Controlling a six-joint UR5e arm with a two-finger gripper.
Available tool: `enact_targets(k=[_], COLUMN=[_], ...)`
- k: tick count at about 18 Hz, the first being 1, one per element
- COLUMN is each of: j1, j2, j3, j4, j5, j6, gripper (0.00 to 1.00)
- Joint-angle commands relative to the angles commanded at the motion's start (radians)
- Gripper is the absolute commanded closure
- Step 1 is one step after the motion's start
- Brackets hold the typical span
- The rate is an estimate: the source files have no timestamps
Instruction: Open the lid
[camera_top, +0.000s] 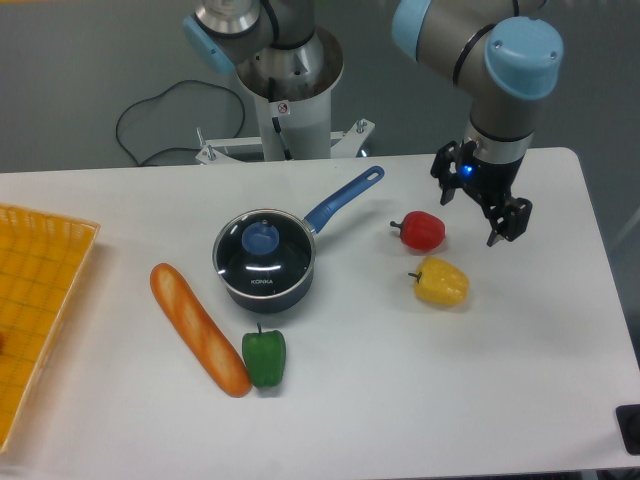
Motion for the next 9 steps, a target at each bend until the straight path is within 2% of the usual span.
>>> enact_targets(k=[6, 9], j1=[-0.002, 0.005], j2=[0.0, 0.003], j3=[-0.005, -0.047], j4=[0.0, 0.002], j5=[0.0, -0.006], j6=[0.0, 0.003], gripper=[0.0, 0.0])
